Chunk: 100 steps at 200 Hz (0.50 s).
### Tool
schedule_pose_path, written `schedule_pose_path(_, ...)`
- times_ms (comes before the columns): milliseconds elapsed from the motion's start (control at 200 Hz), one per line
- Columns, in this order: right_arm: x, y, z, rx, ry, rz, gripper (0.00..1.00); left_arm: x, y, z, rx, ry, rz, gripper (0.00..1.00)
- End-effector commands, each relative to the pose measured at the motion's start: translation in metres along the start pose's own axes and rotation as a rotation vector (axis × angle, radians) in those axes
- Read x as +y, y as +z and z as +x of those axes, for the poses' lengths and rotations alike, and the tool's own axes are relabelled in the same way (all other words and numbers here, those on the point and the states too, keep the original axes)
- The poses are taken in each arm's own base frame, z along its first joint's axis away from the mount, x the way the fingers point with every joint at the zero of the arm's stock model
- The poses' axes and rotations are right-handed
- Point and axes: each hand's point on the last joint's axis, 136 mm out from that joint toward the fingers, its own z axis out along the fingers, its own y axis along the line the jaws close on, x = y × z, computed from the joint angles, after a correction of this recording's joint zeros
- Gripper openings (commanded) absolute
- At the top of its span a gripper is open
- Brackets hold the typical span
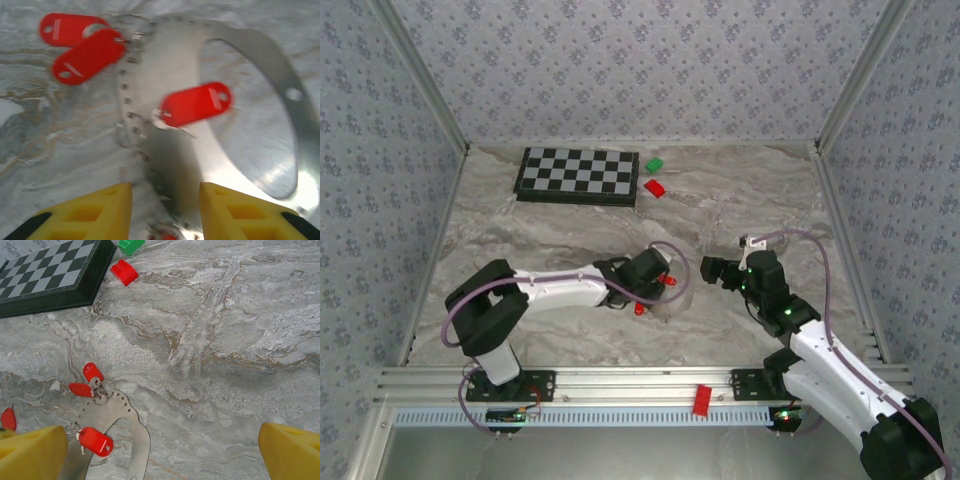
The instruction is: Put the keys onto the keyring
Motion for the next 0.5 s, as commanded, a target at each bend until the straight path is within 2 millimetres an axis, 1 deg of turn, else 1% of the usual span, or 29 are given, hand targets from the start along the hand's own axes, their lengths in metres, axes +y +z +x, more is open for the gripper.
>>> schedule_pose_path(0, -0.006, -0.004, 0.0, 0.006, 0.035, 0.03, 0.99, -0.013, -0.019, 0.003, -0.015, 0.001, -0.057, 0.4)
schedule_pose_path(105, -0.011, -0.007, 0.0, 0.003, 0.053, 0.047, 0.99, -0.024, -0.025, 0.011, -0.014, 0.0, -0.1, 0.4)
schedule_pose_path(255, -0.015, -0.01, -0.001, -0.01, 0.07, 0.053, 1.0, -0.055, -0.029, 0.017, -0.028, 0.018, -0.071, 0.39)
schedule_pose_path(350, -0.015, -0.011, -0.002, -0.013, 0.078, 0.052, 0.99, -0.066, -0.024, 0.022, -0.013, 0.036, -0.073, 0.38)
schedule_pose_path(495, -0.017, -0.011, -0.003, -0.015, 0.084, 0.054, 0.99, -0.083, -0.013, 0.022, 0.01, 0.047, -0.042, 0.34)
